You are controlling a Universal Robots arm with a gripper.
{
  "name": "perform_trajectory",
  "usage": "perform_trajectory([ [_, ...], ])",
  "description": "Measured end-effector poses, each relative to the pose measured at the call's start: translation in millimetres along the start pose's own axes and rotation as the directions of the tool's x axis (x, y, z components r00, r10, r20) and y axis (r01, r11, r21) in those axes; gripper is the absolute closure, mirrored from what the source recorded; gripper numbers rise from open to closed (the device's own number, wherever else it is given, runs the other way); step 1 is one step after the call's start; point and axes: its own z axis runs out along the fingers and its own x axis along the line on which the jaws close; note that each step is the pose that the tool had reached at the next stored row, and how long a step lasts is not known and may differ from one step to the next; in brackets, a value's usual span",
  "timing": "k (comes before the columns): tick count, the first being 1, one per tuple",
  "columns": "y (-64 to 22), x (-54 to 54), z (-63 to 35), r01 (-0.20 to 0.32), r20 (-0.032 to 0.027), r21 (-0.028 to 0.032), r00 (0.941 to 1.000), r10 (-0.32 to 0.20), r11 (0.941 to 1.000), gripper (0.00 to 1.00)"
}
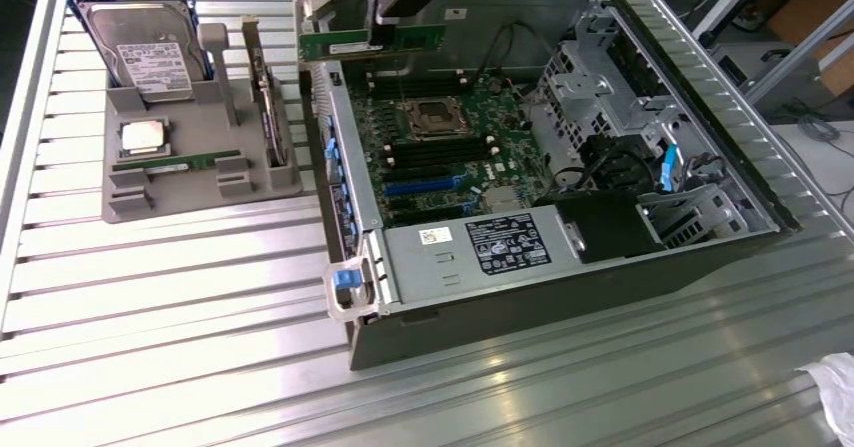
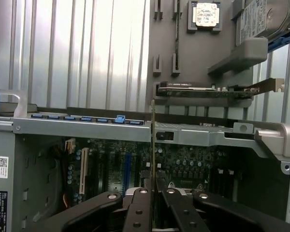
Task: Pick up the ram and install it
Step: 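Pick up the ram and move it above insertion slot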
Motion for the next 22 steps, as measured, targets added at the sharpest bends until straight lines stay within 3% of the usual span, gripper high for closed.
perform_trajectory([
  [22,-28.3,2.1,-1.0,0.0,0.0,0.0,1.0,0.0,1.0,0.87],
])
